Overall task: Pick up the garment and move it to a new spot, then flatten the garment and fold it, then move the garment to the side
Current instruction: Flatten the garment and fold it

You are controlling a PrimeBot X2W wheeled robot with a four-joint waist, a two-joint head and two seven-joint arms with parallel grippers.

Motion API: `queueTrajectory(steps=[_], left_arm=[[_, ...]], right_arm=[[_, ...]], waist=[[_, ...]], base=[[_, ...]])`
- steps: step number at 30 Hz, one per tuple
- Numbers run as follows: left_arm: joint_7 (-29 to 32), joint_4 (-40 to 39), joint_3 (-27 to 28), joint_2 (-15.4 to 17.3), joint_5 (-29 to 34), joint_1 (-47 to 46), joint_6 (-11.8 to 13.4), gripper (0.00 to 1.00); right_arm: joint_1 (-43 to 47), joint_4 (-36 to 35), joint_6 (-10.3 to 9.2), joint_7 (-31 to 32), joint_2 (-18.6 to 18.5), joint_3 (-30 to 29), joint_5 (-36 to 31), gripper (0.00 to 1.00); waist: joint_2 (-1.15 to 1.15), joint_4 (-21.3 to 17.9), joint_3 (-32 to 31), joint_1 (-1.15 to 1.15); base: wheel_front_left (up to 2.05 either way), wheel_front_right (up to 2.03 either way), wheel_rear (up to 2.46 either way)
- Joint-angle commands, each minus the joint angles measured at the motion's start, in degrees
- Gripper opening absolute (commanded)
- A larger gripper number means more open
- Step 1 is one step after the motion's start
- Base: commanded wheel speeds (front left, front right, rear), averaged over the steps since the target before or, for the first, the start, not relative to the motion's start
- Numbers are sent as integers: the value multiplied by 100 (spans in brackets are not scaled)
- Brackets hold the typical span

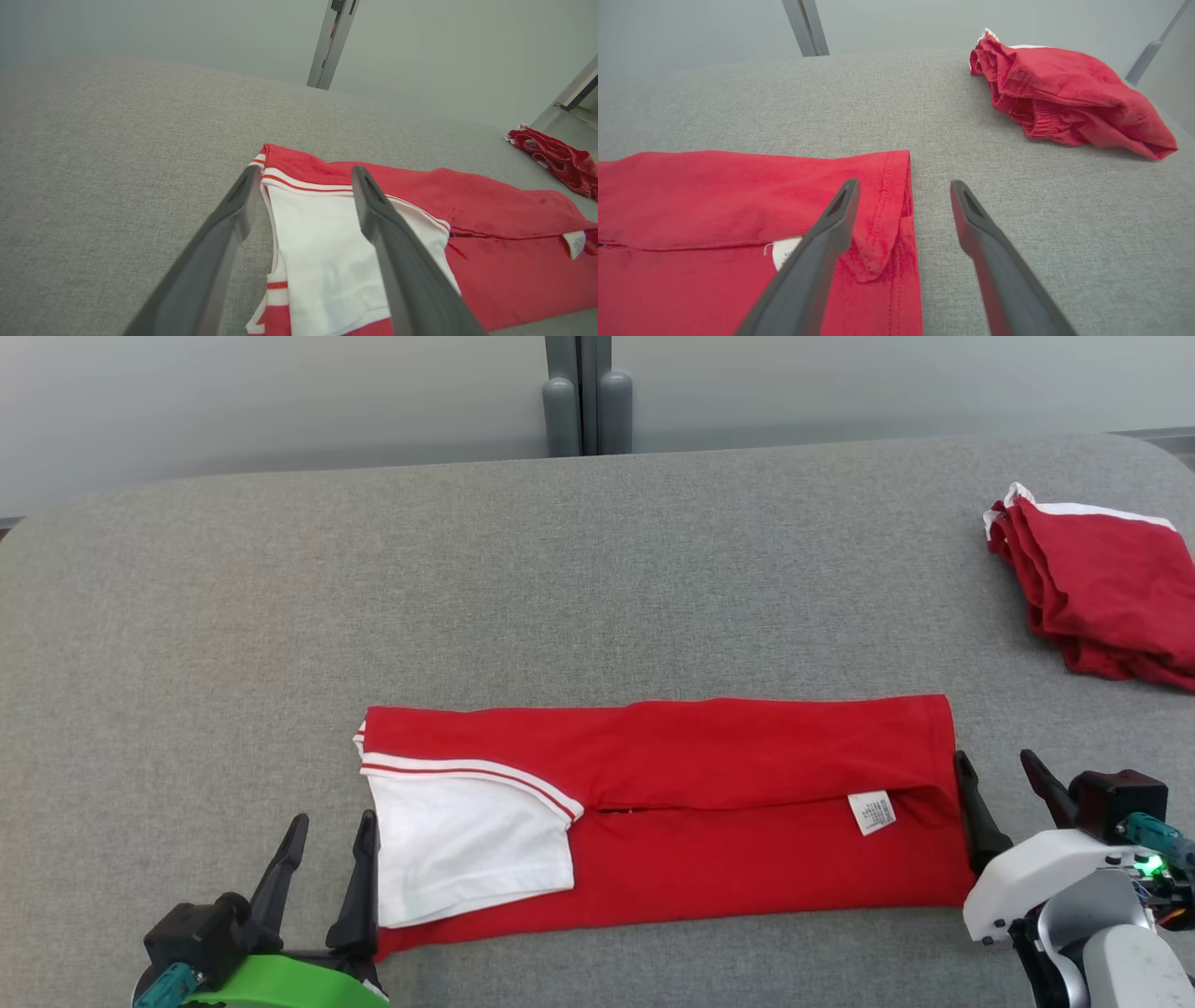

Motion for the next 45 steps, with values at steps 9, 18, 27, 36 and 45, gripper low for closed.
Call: queueTrajectory(steps=[9, 18, 27, 36, 45], left_arm=[[-18, 95, 455, -493, 481, -32, -256, 100], [-17, 220, 727, -707, 730, 23, -447, 100], [-18, 320, 754, -869, 934, 2, -540, 100], [-18, 375, 699, -993, 1000, -3, -584, 100], [-18, 446, 680, -1070, 1037, 59, -601, 100]], right_arm=[[-542, 1159, -10, -527, 3, 47, -379, 100], [-832, 2532, -10, -1158, 7, -134, -573, 100], [-1158, 3300, -6, -1398, 26, 115, -827, 0], [-1474, 3297, -11, -1451, -139, -275, -991, 0], [-1210, 2502, -11, -983, -539, -635, -742, 0]], waist=[[0, 100, 81, 0], [0, 182, 103, 0], [0, 83, 48, 0], [0, -87, -36, 0], [0, -181, -111, 0]], base=[[0, 0, 0], [0, 0, 0], [0, 0, 0], [0, 0, 0], [0, 0, 0]])
